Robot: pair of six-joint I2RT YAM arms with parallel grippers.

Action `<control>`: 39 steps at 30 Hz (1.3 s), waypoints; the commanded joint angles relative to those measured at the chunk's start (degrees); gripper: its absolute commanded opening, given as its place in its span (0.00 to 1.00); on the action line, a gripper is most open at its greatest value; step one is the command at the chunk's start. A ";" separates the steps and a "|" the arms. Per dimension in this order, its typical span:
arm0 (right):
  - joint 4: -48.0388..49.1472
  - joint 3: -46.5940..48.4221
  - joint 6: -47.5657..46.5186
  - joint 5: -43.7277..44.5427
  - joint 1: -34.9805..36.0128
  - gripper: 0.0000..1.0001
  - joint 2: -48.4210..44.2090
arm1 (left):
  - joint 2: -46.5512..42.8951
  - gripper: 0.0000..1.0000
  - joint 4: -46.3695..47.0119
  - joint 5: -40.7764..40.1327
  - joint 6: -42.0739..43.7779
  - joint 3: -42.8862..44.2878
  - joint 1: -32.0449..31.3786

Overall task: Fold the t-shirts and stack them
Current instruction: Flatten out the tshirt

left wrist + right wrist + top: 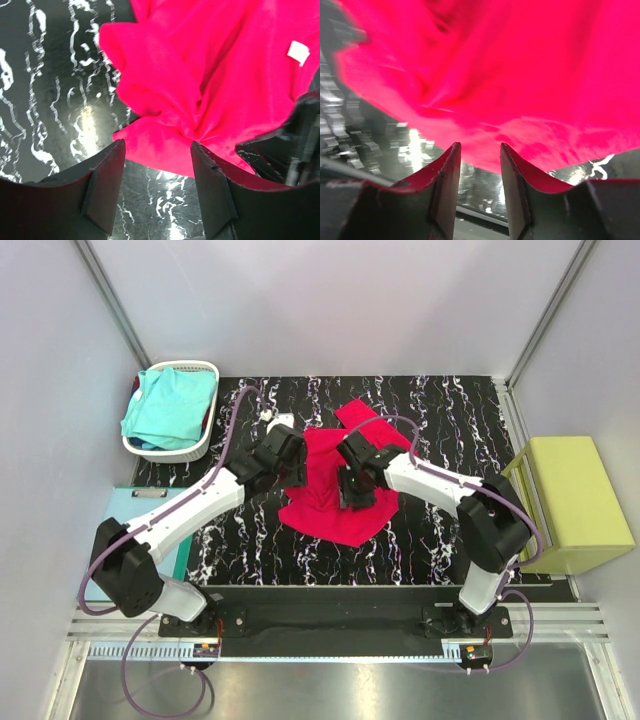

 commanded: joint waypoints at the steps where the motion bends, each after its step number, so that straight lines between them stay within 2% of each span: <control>1: 3.04 -2.40 2.32 5.44 1.41 0.46 -0.31 | -3.72 0.60 1.24 -2.83 -2.18 -2.83 -0.09; 6: 4.18 -5.30 3.82 5.35 3.16 0.52 0.21 | -4.69 0.60 1.15 -1.51 -2.27 -5.20 -0.09; 10: 4.80 -5.83 4.35 5.35 5.18 0.61 1.53 | -5.05 0.60 1.24 -0.81 -2.54 -6.26 -0.09; 15: 5.94 -6.97 5.58 4.56 7.03 0.60 4.16 | -5.13 0.60 1.24 -0.37 -2.27 -6.78 -0.09; 23: 5.15 -8.91 7.42 5.35 7.21 0.39 5.84 | -4.78 0.60 1.33 0.16 -2.10 -7.22 -0.09; 24: 4.98 -9.08 7.86 6.05 7.21 0.28 5.49 | -4.78 0.60 1.15 0.16 -2.10 -7.49 -0.09; 28: 3.31 -10.49 8.83 8.07 7.21 0.00 3.21 | -4.34 0.60 1.15 0.69 -2.36 -7.84 -0.09; 34: -5.54 -12.94 14.88 17.99 7.65 0.00 -6.53 | -3.64 0.59 1.24 1.22 -2.36 -7.93 -0.18; 39: -16.35 -14.80 25.51 27.49 7.65 0.00 -20.95 | -1.45 0.59 1.68 1.22 -1.49 -7.05 -0.09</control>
